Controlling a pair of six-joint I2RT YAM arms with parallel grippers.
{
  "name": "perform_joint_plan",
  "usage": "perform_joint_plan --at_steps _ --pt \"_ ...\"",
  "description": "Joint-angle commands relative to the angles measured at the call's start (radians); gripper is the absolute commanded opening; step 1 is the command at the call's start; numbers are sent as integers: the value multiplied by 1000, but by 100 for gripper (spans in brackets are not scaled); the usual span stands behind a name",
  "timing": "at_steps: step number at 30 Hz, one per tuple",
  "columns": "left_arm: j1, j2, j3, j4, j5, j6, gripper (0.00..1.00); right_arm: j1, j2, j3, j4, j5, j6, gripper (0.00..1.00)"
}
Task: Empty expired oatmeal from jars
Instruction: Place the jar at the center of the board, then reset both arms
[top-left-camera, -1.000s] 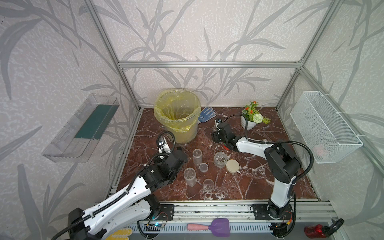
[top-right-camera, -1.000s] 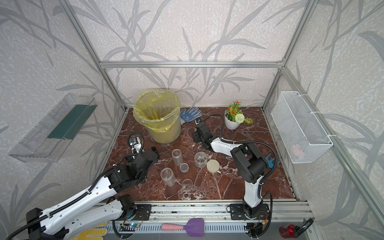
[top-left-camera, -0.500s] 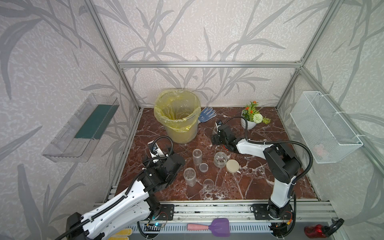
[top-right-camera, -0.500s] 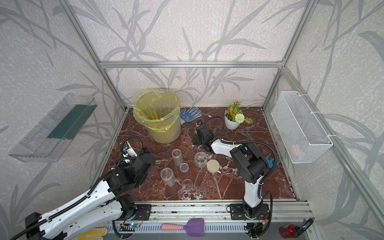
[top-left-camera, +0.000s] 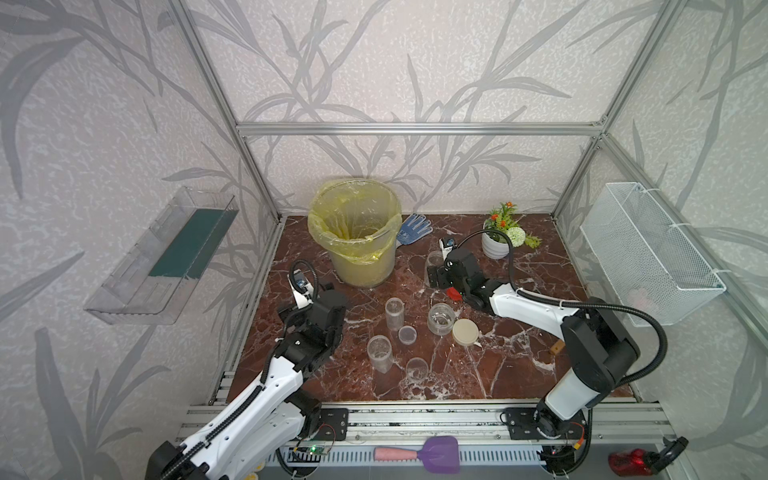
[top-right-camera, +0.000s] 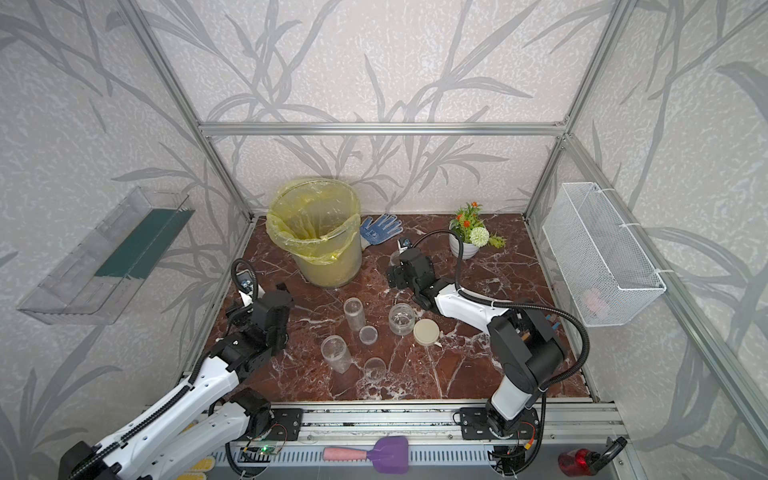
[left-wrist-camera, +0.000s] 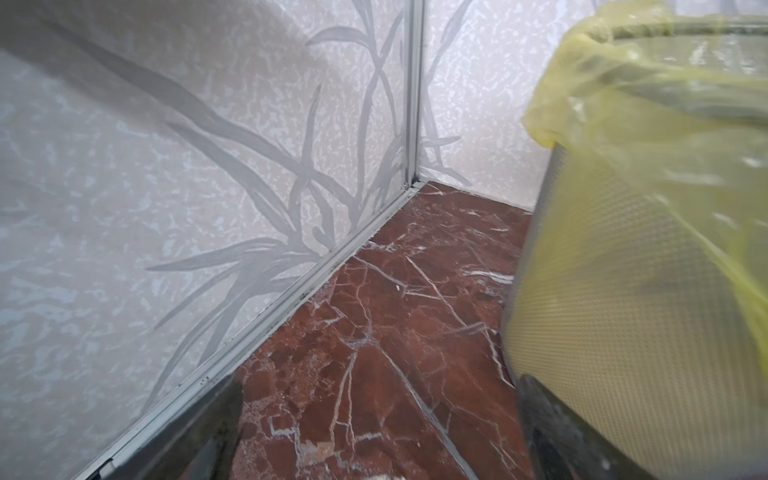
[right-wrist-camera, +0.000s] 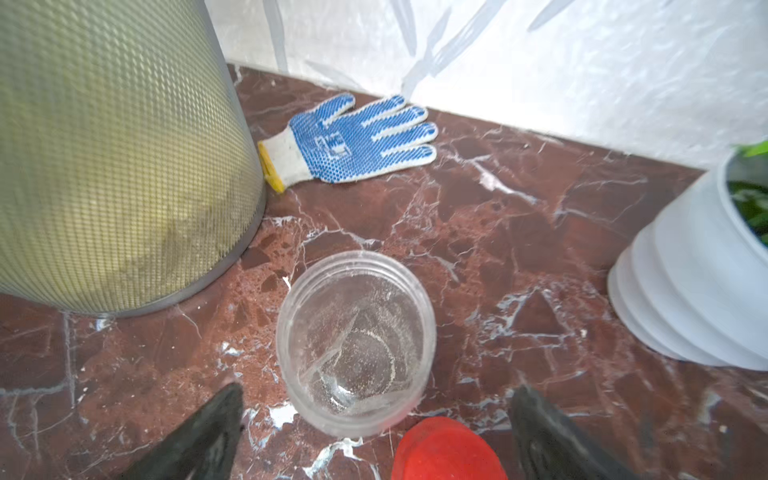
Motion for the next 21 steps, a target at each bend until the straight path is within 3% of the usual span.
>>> perform_joint_plan --at_steps 1,5,10,15,21 --pt "120 17 -43 184 181 132 99 1 -120 -79 28 94 -52 99" --pt "250 145 -99 353 323 176 99 -51 -265 -159 42 85 -99 99" --pt "365 322 -161 592 478 244 99 -193 -421 -274 75 30 -107 99" --pt "413 431 -199 770 575 262 99 -294 -509 -433 219 19 -204 99" --pt "432 522 -217 940 658 303 99 -374 -478 -592 446 -1 -321 99"
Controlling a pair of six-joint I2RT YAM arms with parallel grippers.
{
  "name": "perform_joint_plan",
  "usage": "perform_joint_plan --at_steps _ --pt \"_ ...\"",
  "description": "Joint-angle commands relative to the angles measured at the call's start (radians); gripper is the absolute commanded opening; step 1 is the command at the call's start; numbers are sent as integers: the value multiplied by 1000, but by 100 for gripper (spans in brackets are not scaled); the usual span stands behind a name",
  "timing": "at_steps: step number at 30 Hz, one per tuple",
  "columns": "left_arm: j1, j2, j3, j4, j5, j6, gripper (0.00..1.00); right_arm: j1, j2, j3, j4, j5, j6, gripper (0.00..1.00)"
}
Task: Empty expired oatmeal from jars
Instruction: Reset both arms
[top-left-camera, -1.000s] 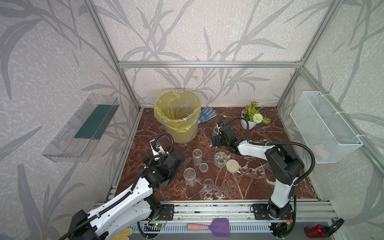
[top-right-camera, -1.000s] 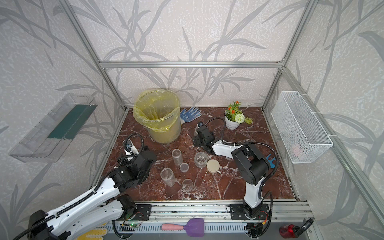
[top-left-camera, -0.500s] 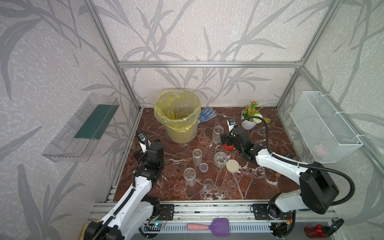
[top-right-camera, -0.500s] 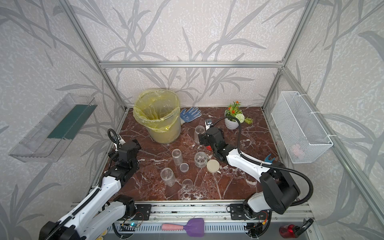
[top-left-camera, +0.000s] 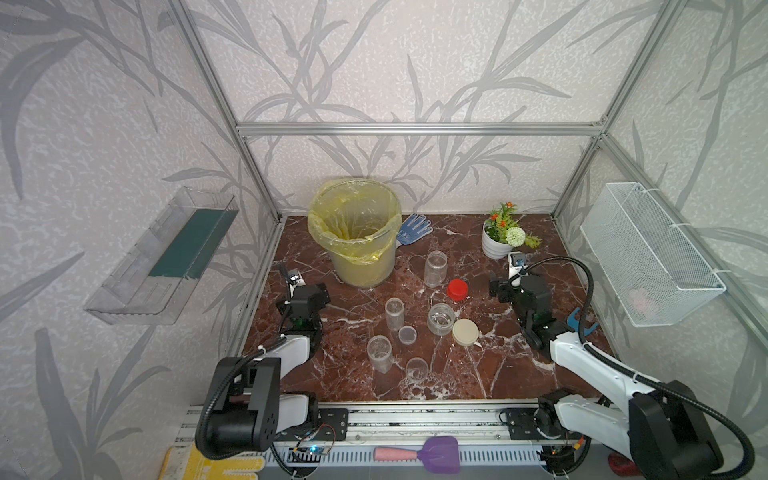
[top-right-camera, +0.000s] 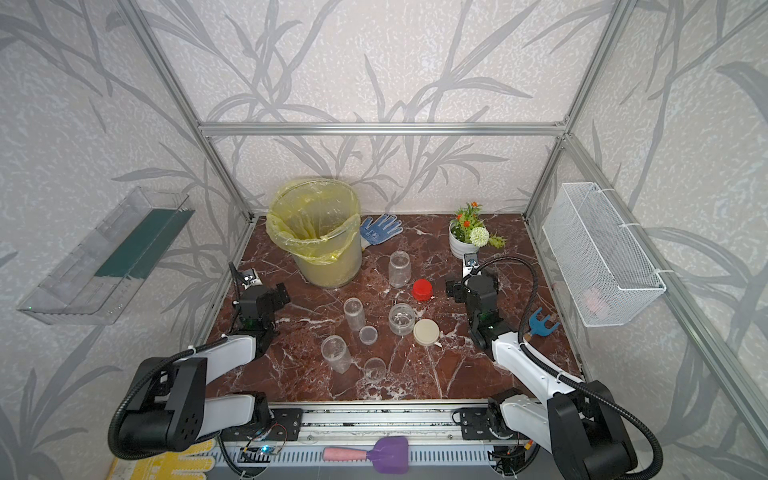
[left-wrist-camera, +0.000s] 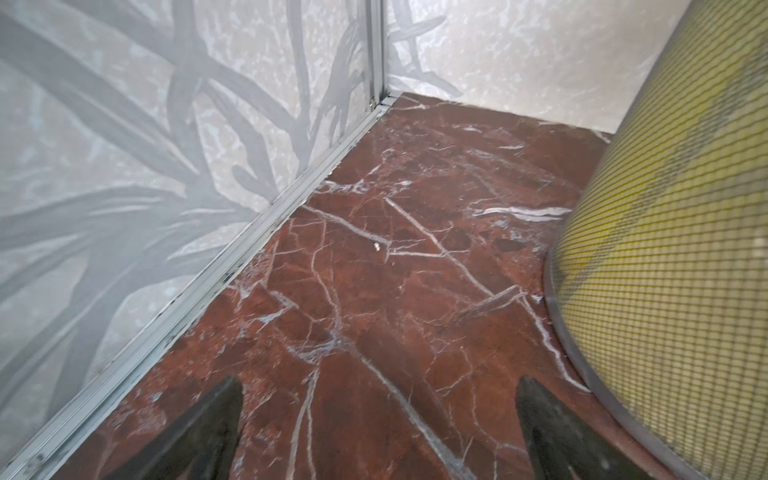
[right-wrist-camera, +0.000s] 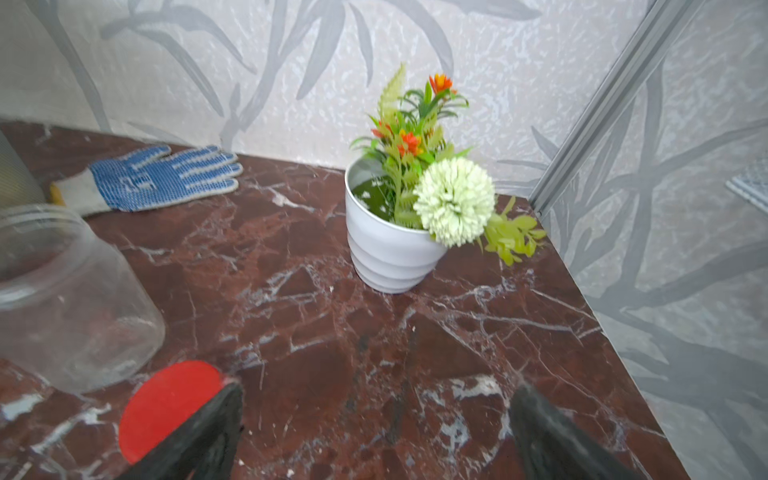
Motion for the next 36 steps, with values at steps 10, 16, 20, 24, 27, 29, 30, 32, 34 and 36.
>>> perform_joint_plan --at_steps 10,16,20,24,27,29,30,32,34,36 --pt "32 193 16 244 103 36 99 -145 198 -130 394 -136 14 99" --pt "31 197 36 212 105 42 99 -152 402 -111 548 -115 37 99" --pt "23 203 57 179 102 49 99 -152 425 -107 575 -81 55 99" --pt "23 203 57 178 101 50 99 -152 430 -90 550 -82 53 99" --pt "22 203 58 178 99 49 99 -147 435 -56 492 -96 37 99" --pt "23 203 57 177 99 50 99 -147 433 -44 467 -104 32 99" --pt "22 202 58 177 98 50 99 -147 430 -42 459 -103 34 99" --pt "21 202 57 177 98 50 99 -148 428 -37 445 -99 37 99" --pt "21 202 58 176 97 51 99 -147 428 -34 441 -100 36 99" --pt "20 204 59 175 95 50 99 -147 428 -34 439 -100 37 99"
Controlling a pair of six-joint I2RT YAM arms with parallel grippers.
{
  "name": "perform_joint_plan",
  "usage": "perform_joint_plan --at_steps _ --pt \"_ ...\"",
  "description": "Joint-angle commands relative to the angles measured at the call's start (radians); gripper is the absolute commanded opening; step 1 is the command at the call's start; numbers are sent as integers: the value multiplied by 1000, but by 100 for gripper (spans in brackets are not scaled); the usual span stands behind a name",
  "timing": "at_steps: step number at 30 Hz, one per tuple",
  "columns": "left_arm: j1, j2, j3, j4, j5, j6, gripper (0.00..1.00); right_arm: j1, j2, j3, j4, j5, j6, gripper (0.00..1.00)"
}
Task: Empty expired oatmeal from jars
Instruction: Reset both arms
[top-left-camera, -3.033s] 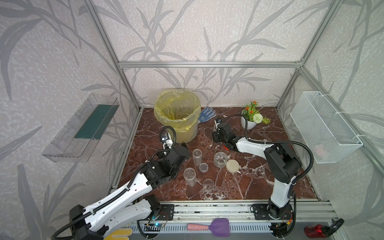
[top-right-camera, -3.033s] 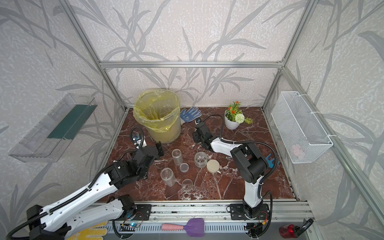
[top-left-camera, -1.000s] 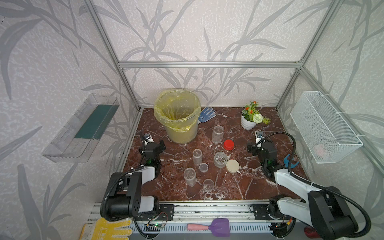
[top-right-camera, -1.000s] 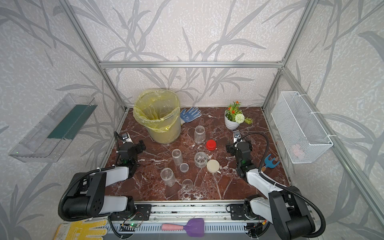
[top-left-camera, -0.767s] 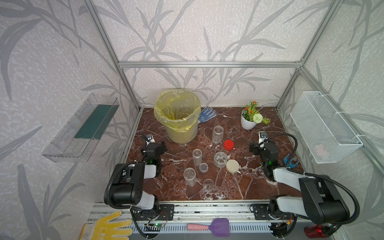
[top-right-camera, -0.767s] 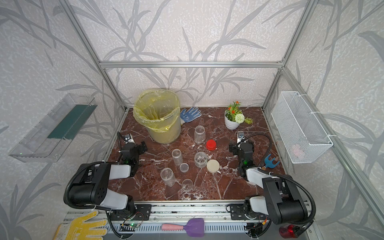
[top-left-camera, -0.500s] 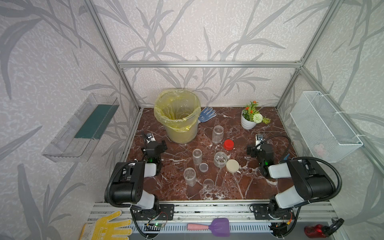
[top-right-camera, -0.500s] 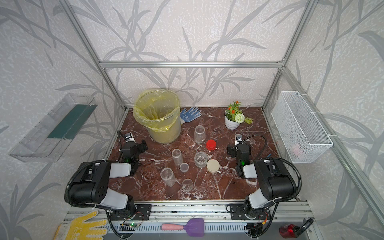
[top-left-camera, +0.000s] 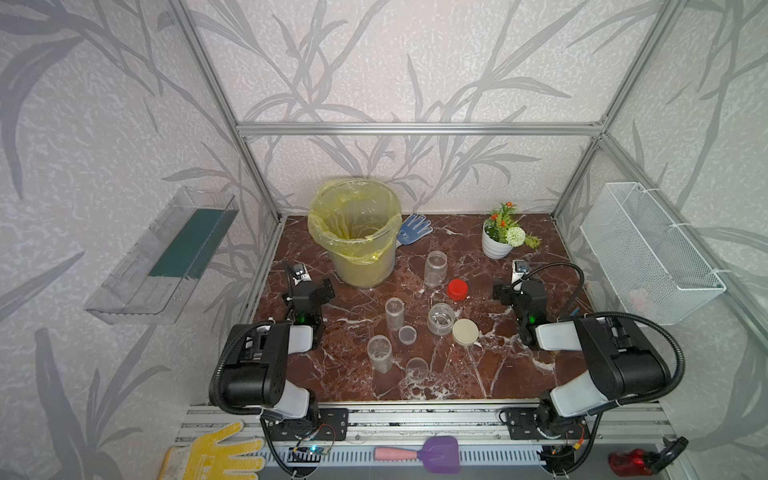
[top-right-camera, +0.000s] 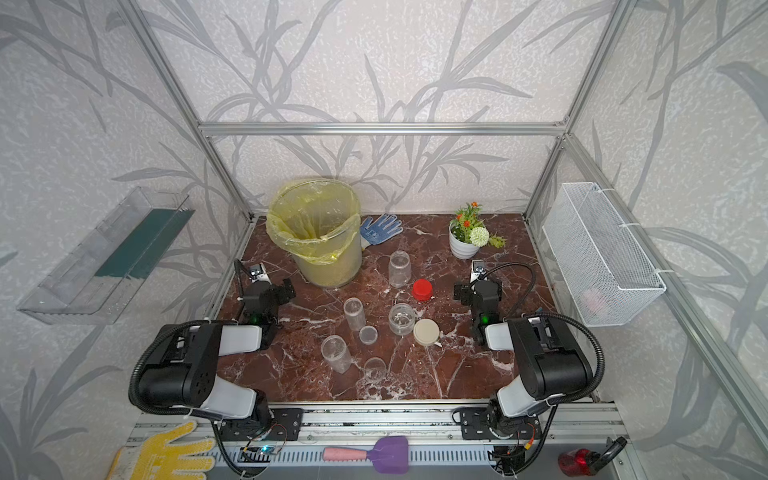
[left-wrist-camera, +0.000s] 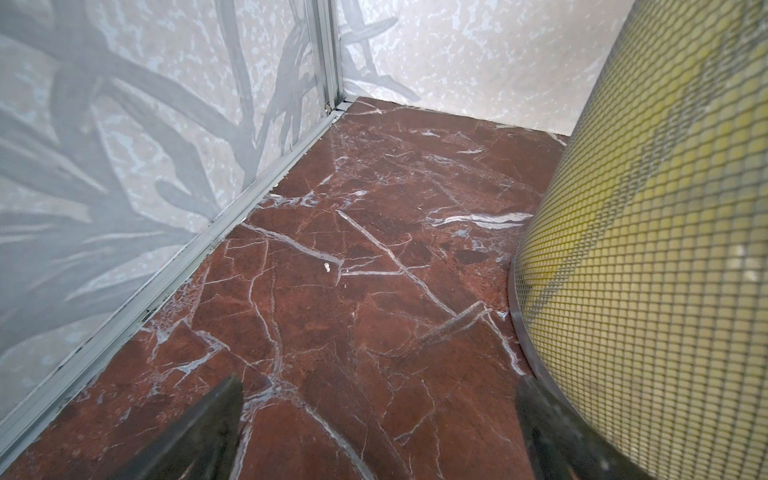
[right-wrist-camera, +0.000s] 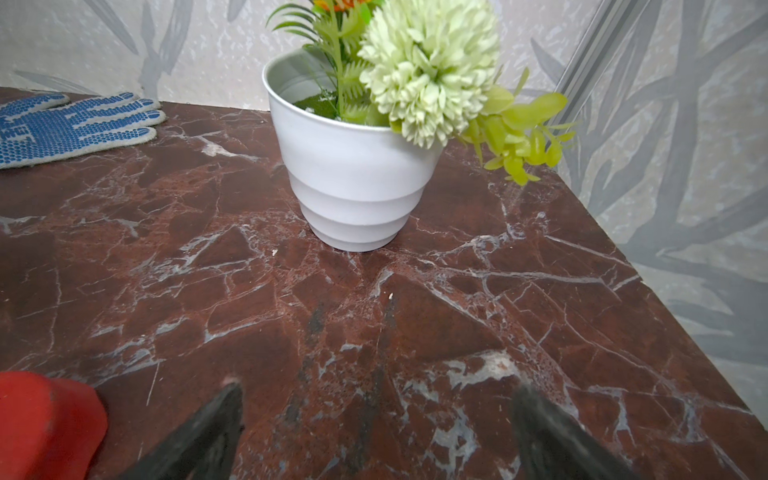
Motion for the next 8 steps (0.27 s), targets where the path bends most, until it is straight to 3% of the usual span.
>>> perform_joint_plan --at_steps 1,8 --pt "-3 8 20 0 -4 29 99 3 -4 19 -13 2 -3 99" --pt "-10 9 26 -6 -13 33 99 4 -11 15 -16 -12 -14 99"
